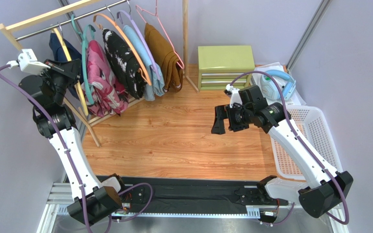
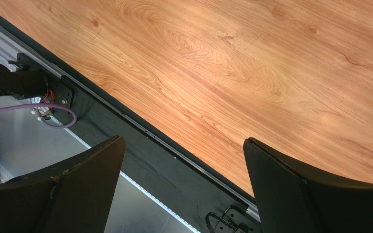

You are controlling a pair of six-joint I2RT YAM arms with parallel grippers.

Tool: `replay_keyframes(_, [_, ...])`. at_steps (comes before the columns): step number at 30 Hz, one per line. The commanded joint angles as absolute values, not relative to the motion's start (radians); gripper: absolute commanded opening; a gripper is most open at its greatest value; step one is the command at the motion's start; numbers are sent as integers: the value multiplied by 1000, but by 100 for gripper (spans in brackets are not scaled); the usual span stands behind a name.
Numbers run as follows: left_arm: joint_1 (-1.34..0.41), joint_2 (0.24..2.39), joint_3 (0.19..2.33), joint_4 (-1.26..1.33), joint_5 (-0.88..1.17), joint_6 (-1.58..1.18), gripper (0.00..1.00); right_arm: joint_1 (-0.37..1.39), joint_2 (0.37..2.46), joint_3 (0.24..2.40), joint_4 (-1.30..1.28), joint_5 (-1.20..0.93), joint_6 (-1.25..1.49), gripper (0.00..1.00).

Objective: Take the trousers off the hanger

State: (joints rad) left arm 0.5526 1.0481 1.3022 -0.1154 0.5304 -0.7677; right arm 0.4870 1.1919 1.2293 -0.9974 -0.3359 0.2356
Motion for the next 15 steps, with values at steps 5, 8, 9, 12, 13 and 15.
replay_keyframes(5, [561,1003,1330,192,557,-706,0,479,1198,1239,-957,-364,209,100])
replay_keyframes(8, [563,1009,1344,216,555,-730,0,479,1197,1238,-957,-362,209,100])
replay_keyframes(9, [563,1008,1351,215,554,-736,0,479,1198,1236,-957,-361,207,100])
replay_keyframes(12, [561,997,1350,206,557,-756,0,479,1190,1233,-957,-357,209,100])
replay_keyframes(13, [561,985,1344,206,552,-765,0,479,1189,1232,-956,-357,207,100])
replay_keyframes(15, [561,970,1344,178,549,-767,0,479,1189,1230,-959,-354,207,100])
